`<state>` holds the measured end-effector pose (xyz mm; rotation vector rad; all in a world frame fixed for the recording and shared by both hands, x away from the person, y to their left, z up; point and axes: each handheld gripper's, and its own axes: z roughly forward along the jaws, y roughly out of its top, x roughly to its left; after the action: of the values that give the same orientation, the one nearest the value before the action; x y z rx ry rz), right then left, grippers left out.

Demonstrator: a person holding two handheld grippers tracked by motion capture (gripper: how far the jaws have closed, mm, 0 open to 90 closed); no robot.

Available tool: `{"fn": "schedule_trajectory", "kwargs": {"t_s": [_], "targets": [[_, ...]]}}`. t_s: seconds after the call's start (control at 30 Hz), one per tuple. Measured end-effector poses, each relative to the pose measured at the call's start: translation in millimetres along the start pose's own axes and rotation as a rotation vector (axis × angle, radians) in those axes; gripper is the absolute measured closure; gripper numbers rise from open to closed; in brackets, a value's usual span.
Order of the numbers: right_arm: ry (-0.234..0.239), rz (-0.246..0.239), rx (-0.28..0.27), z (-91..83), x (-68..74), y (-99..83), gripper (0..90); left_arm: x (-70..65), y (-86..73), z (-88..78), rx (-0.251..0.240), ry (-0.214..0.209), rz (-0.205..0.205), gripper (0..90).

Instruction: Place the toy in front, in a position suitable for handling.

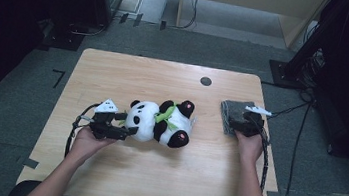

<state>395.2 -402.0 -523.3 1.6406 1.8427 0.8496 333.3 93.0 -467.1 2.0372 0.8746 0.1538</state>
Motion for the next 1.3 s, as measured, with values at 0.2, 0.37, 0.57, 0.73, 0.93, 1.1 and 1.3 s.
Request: {"fn": "schedule_trajectory", "kwargs": {"t_s": [0.2,0.37,0.57,0.73,0.93,1.1,1.3], "targets": [[0.007,0.005,0.004,0.1,-0.4,-0.1,15.0,9.0,-3.7,13.7,0.027,-0.053,-0.045,5.0],[0.016,0.002,0.003,-0.7,-0.1,-0.7,20.4,13.1,-9.3,20.8,0.027,-0.068,-0.043,4.0],[0.028,-0.003,-0.015,-3.6,2.0,-2.7,34.1,11.9,-11.0,19.2,0.031,-0.049,-0.032,18.5],[0.048,-0.006,-0.022,-7.7,7.3,-3.7,61.9,10.5,-11.6,17.4,0.024,-0.037,-0.03,26.8],[0.068,0.051,0.026,-11.4,9.8,1.0,74.4,10.3,-12.6,16.2,0.016,-0.043,-0.03,35.1],[0.131,0.14,0.071,-21.7,4.4,7.8,75.1,9.8,-11.9,15.7,0.02,-0.042,-0.026,36.1],[0.194,0.104,0.059,-38.2,11.8,14.0,76.0,10.2,-11.7,15.5,0.022,-0.046,-0.038,36.1]]}}
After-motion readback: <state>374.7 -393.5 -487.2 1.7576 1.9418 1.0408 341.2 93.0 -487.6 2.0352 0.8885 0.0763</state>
